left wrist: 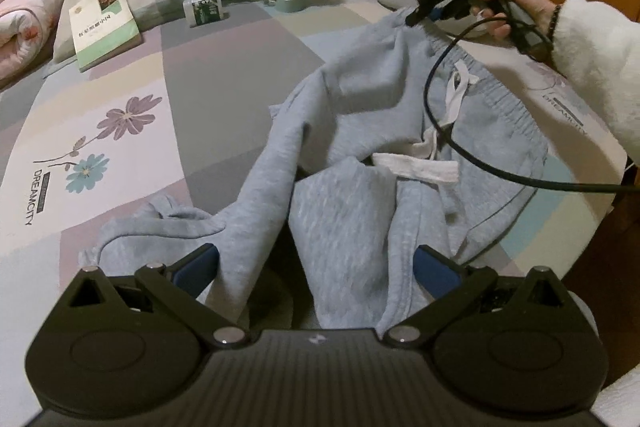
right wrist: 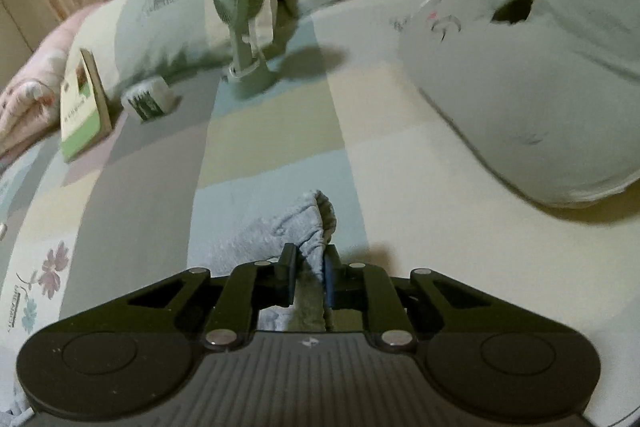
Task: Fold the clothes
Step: 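Lift the waistband with the right gripper and pull it away to unfold, then lay the waistband flat on the bed and open the right gripper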
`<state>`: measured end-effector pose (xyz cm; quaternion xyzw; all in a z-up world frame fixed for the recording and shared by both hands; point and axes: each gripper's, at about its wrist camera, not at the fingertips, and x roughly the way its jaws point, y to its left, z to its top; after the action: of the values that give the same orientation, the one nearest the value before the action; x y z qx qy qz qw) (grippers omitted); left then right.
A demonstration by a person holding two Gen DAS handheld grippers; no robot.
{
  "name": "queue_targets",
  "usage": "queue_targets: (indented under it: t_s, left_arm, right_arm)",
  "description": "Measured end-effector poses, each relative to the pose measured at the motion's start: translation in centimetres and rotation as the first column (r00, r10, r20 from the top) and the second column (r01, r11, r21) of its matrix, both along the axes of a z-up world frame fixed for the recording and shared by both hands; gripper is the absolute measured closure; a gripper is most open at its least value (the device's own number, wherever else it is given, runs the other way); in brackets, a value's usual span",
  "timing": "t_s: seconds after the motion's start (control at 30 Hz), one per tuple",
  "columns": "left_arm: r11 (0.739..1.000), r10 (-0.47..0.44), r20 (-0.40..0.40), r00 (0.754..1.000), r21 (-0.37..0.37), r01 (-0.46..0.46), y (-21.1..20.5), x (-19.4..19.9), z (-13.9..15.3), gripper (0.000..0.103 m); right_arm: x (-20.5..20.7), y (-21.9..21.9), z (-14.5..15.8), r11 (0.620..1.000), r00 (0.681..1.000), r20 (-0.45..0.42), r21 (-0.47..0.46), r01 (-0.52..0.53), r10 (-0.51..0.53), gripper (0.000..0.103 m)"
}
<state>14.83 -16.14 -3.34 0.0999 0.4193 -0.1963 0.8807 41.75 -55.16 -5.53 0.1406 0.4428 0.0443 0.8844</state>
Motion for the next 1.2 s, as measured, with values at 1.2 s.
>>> queue_targets:
  t_s: [1.2]
  left_arm:
    - [0.985, -0.172, 0.07, 0.983, 0.019, 0.172, 3.2, -6.9, 0.3, 0.001]
  right_arm:
    - [-30.0, 2.4, -7.2, 0.886, 0.972, 0.0, 0.412, 0.214, -0.235, 0.051]
